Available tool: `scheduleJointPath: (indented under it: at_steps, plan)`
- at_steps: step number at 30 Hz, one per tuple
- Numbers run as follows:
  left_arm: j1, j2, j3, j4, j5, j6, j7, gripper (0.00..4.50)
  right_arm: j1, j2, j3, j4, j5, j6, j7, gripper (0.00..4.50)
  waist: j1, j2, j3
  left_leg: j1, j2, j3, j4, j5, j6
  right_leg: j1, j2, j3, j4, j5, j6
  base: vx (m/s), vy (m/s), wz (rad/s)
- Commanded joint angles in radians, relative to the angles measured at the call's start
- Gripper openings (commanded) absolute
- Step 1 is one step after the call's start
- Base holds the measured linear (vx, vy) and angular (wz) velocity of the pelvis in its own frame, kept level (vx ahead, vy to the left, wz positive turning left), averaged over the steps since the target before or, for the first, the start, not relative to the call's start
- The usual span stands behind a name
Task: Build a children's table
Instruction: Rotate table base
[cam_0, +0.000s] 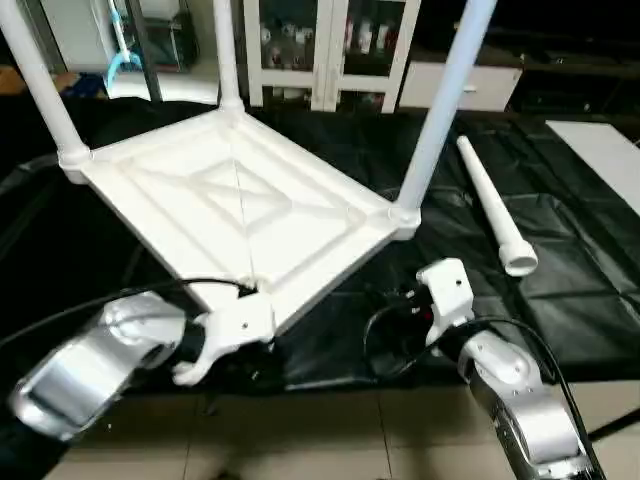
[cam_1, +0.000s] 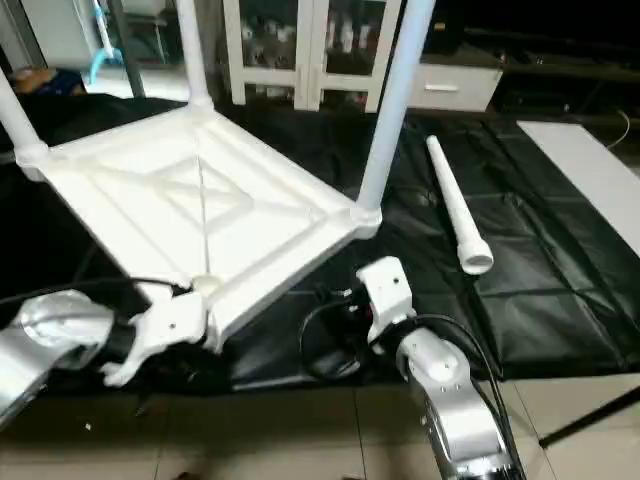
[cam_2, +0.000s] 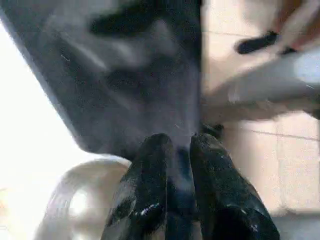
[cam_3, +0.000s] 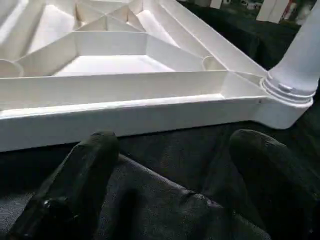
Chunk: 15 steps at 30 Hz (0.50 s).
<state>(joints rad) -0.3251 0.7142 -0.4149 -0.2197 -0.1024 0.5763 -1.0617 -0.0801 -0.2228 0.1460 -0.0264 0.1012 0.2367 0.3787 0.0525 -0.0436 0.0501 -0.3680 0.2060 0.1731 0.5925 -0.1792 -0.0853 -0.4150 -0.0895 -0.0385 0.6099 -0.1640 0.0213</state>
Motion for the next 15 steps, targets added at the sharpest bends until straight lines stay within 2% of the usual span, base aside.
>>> scheduleJointPath:
  at_steps: [1,2,3,4,5,6,7,8,9,10,11,12,13,14,15]
  plan:
    - [-0.023,-0.022,-0.001,0.046,0.036,-0.041,0.066,0.93,-0.008,-0.011,-0.013,0.0,-0.013,-0.004,0.0,3.99,-0.003,0.015,-0.052,0.015,0.005,-0.005,-0.083,-0.425,-0.054,0.024,-0.025,0.025,-0.094,-0.471,-0.088,0.0,0.0,0.0]
    - [-0.048,-0.085,0.003,0.102,0.059,-0.1,0.142,0.93,-0.006,-0.013,-0.013,0.001,-0.014,-0.006,0.0,3.99,-0.006,0.014,-0.05,0.009,0.005,-0.008,-0.086,-0.425,-0.053,0.027,-0.023,0.023,-0.094,-0.48,-0.081,0.0,0.0,0.0]
    - [-0.062,-0.122,0.007,0.129,0.064,-0.114,0.179,0.93,-0.005,-0.014,-0.013,0.001,-0.015,-0.007,0.0,3.99,-0.003,0.012,-0.053,0.017,0.005,-0.005,-0.08,-0.434,-0.052,0.02,-0.024,0.023,-0.099,-0.491,-0.075,0.0,0.0,0.0]
    - [-0.073,-0.15,0.01,0.15,0.068,-0.124,0.205,0.93,-0.004,-0.014,-0.013,0.001,-0.015,-0.008,0.0,3.99,-0.002,0.014,-0.053,0.017,0.005,-0.006,-0.08,-0.433,-0.051,0.02,-0.026,0.023,-0.098,-0.487,-0.079,0.0,0.0,0.0]
    - [-0.095,-0.195,0.007,0.2,0.097,-0.188,0.269,0.93,-0.004,-0.015,-0.013,0.002,-0.017,-0.01,0.0,3.99,-0.004,0.012,-0.053,0.009,0.006,-0.009,-0.083,-0.428,-0.049,0.027,-0.026,0.021,-0.098,-0.484,-0.078,0.0,0.0,0.0]
    - [-0.103,-0.21,0.008,0.217,0.103,-0.198,0.289,0.93,-0.004,-0.015,-0.012,0.002,-0.018,-0.01,0.0,3.99,-0.001,0.013,-0.054,0.01,0.005,-0.009,-0.081,-0.426,-0.047,0.026,-0.026,0.021,-0.099,-0.482,-0.075,0.0,0.0,0.0]
    - [-0.114,-0.234,0.009,0.245,0.113,-0.226,0.32,0.93,-0.003,-0.016,-0.012,0.002,-0.018,-0.011,-0.001,3.99,-0.002,0.009,-0.056,0.004,0.005,-0.009,-0.082,-0.403,-0.04,0.031,-0.027,0.022,-0.095,-0.449,-0.078,0.0,0.0,0.0]
    - [-0.121,-0.245,0.009,0.262,0.124,-0.264,0.341,0.93,-0.004,-0.015,-0.012,0.002,-0.018,-0.01,-0.002,3.99,-0.001,0.014,-0.057,0.004,0.005,-0.009,-0.082,-0.397,-0.04,0.031,-0.027,0.022,-0.094,-0.438,-0.079,0.0,0.0,0.0]
    - [-0.126,-0.254,0.01,0.277,0.135,-0.297,0.355,0.93,-0.005,-0.015,-0.012,0.002,-0.018,-0.01,-0.002,3.99,-0.002,0.009,-0.059,0.002,0.005,-0.008,-0.081,-0.381,-0.036,0.033,-0.026,0.023,-0.092,-0.409,-0.083,0.0,0.0,0.0]
    - [-0.126,-0.254,0.01,0.277,0.135,-0.297,0.355,0.93,-0.005,-0.015,-0.012,0.002,-0.018,-0.01,-0.002,3.99,-0.002,0.008,-0.062,-0.001,0.006,-0.008,-0.081,-0.367,-0.035,0.037,-0.027,0.023,-0.088,-0.388,-0.088,0.0,0.0,0.0]
    - [-0.136,-0.291,0.059,0.234,0.064,-0.272,0.314,0.93,-0.001,-0.016,-0.013,-0.008,-0.019,-0.009,-0.004,3.99,-0.006,0.011,-0.062,-0.002,0.007,-0.007,-0.081,-0.345,-0.036,0.038,-0.026,0.024,-0.081,-0.344,-0.104,0.0,0.0,0.0]
    - [-0.138,-0.297,0.084,0.206,0.027,-0.25,0.288,0.93,0.003,-0.017,-0.016,-0.012,-0.017,-0.008,-0.005,3.99,-0.005,0.012,-0.063,-0.002,0.007,-0.005,-0.079,-0.331,-0.035,0.038,-0.027,0.025,-0.079,-0.322,-0.116,0.0,0.0,0.0]
    - [-0.138,-0.29,0.099,0.189,-0.001,-0.244,0.255,0.93,0.006,-0.018,-0.018,-0.015,-0.017,-0.008,-0.005,3.99,-0.002,0.013,-0.066,0.002,0.009,-0.002,-0.076,-0.303,-0.033,0.037,-0.027,0.027,-0.074,-0.263,-0.145,0.0,0.0,0.0]
    - [-0.137,-0.283,0.104,0.183,-0.012,-0.247,0.237,0.93,0.009,-0.018,-0.02,-0.016,-0.017,-0.008,-0.005,3.99,-0.002,0.013,-0.066,-0.001,0.009,-0.002,-0.077,-0.278,-0.027,0.041,-0.024,0.025,-0.067,-0.21,-0.166,0.0,0.0,0.0]
    - [-0.13,-0.256,0.105,0.166,-0.03,-0.228,0.197,0.93,0.011,-0.018,-0.02,-0.017,-0.018,-0.009,-0.005,3.99,-0.003,0.013,-0.064,-0.002,0.008,0.0,-0.076,-0.276,-0.024,0.041,-0.022,0.025,-0.066,-0.198,-0.171,0.0,0.0,0.0]
